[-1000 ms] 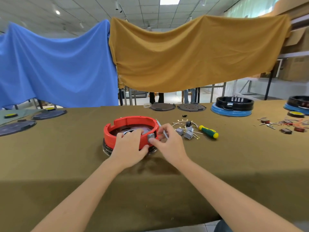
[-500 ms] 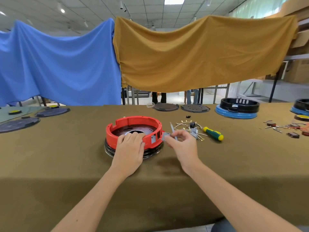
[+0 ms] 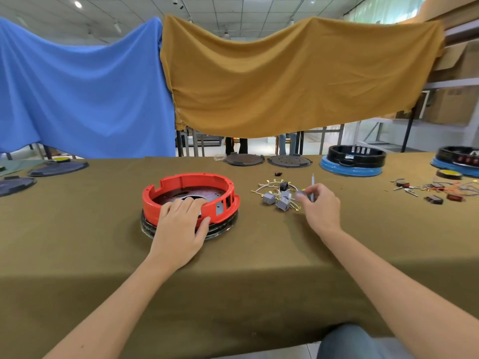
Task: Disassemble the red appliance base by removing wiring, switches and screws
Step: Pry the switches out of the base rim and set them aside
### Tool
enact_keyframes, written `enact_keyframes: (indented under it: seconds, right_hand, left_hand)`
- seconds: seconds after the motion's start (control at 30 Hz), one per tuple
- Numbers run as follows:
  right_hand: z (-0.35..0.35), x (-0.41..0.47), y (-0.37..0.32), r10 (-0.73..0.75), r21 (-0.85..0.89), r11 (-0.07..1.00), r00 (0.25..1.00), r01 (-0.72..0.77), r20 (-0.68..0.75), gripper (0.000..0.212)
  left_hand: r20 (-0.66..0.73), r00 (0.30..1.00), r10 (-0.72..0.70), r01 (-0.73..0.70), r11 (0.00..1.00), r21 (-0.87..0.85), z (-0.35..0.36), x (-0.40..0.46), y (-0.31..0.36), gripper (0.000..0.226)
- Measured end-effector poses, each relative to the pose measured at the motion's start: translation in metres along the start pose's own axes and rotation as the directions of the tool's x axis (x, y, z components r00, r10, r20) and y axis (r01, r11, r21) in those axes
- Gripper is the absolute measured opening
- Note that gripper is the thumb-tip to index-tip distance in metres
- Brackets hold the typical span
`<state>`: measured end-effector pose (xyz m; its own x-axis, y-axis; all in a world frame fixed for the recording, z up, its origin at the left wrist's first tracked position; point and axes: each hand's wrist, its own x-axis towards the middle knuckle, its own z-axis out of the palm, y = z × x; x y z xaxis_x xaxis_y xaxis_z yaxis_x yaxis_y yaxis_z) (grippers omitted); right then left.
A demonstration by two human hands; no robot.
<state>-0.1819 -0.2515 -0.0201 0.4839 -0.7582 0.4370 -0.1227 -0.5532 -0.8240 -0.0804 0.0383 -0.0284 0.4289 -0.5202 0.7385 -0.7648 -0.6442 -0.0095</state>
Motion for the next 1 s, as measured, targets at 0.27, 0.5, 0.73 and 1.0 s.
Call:
enact_keyframes:
  seconds: [0.27, 0.5, 0.73, 1.0]
  right_hand:
    - [-0.004, 0.0, 0.01, 0.071, 0.2, 0.979, 0.988, -0.043, -0.137, 0.02]
    - [0.005, -0.007, 0.009, -0.199, 0.019, 0.98, 0.955, 0.2, 0.219, 0.026]
    - [0.009, -0.016, 0.0, -0.332, -0.286, 0.8, 0.786, 0.528, 0.522, 0.03]
    - [0.017, -0.011, 0.004, -0.283, -0.42, 0.73, 0.798, 0.539, 0.532, 0.036]
  left_hand:
    - [-0.003, 1.0, -0.03, 0.03, 0.999, -0.025, 0.001, -0.001, -0.001, 0.041]
    - [-0.008, 0.975, -0.223, 0.223, 0.975, 0.005, 0.001, -0.006, 0.0, 0.047]
    - [-0.007, 0.979, -0.204, 0.202, 0.974, -0.099, 0.008, -0.004, -0.007, 0.03]
    - [-0.064, 0.846, -0.53, 0.423, 0.739, -0.524, 0.004, 0.003, -0.022, 0.046]
